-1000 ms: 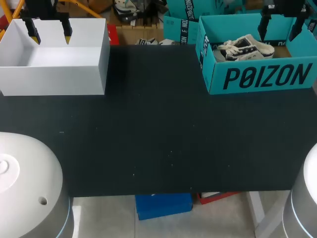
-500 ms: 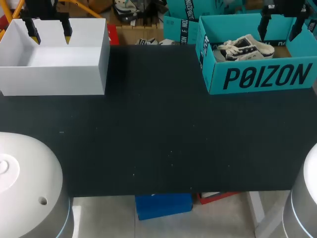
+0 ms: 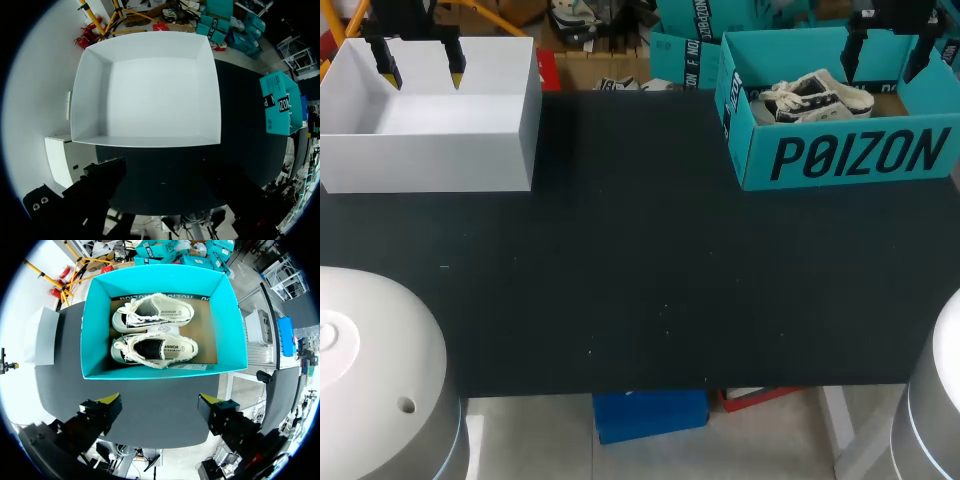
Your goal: Take the shoe out of the shoebox, open the shoe tongue, remove and reinsert the insole, then place the shoe into the shoebox
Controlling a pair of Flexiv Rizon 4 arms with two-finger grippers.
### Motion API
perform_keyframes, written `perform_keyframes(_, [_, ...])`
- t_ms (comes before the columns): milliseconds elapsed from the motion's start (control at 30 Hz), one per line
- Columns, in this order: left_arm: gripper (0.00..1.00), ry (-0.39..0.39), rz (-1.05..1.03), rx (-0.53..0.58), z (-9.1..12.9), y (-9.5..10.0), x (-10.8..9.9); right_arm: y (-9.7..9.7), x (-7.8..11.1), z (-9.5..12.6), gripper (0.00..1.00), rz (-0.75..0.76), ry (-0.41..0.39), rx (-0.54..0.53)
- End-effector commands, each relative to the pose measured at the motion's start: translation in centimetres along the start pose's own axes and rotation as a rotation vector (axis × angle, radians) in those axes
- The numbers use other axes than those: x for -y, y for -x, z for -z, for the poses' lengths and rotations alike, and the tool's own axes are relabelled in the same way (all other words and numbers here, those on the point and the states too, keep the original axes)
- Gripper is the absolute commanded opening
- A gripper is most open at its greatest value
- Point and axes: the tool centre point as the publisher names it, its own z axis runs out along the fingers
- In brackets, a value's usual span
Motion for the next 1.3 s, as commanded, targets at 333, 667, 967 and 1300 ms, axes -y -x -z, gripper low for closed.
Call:
perform_keyframes(333, [1.0, 0.0, 0.0, 0.0, 0.0, 0.0, 0.0, 0.1, -1.3, 0.3, 1.0, 0.182, -0.037, 0.041])
perform_keyframes(667, [1.0, 0.0, 0.0, 0.0, 0.0, 0.0, 0.0, -0.7, -2.7, 1.6, 1.0, 0.753, -0.109, 0.091])
perform_keyframes(967, [1.0, 0.0, 0.0, 0.0, 0.0, 0.0, 0.0, -1.6, -4.4, 1.4, 1.0, 1.209, -0.099, 0.024])
perform_keyframes(1300, [1.0, 0.0, 0.0, 0.0, 0.0, 0.0, 0.0, -1.5, -6.8, 0.0, 1.0, 1.547, 0.057, -0.025])
